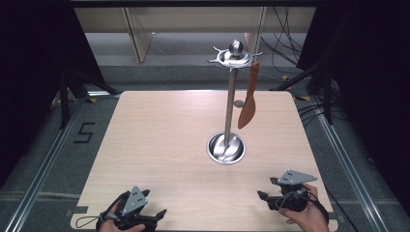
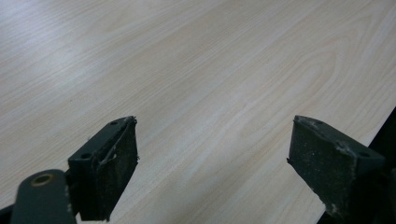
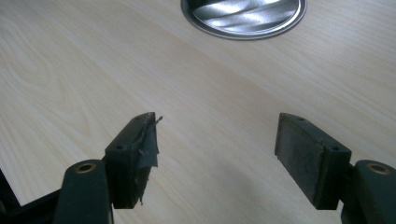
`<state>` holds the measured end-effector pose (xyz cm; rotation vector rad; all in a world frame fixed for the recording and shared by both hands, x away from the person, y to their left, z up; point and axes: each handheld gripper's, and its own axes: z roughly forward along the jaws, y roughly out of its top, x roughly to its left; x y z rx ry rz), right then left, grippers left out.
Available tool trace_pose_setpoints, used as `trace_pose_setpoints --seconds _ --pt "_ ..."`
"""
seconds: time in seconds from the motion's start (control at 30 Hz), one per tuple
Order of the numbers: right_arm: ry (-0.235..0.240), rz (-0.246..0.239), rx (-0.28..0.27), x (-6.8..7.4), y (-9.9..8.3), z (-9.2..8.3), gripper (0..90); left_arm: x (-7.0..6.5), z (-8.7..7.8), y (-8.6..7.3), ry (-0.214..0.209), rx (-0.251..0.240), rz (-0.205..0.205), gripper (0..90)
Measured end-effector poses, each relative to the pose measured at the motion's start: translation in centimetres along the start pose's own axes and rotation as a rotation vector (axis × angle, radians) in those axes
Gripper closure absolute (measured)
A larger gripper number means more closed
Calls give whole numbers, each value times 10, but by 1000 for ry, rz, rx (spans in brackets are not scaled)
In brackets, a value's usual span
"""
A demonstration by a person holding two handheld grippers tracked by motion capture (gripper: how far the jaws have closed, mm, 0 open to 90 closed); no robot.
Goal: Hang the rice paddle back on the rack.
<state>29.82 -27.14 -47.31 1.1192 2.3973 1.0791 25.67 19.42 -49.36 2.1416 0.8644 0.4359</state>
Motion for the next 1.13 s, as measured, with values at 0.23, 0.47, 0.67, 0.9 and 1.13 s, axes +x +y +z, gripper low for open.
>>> trace_pose_setpoints --seconds 0.23,0.47,0.67,0.9,1.13 --pt "-9 -7 9 2 -6 0 309 -1 1 0 6 -6 -8 151" --pt "-15 -4 11 5 -12 -2 308 -1 1 0 6 -7 -7 150" --pt "-13 1 13 9 -16 -1 307 -1 1 0 5 -6 -7 151" --pt "-22 -7 10 10 -18 -3 306 -1 1 -1 6 -6 -8 151" --pt "-11 -2 13 9 -19 -3 304 -1 1 -1 9 -4 -31 151"
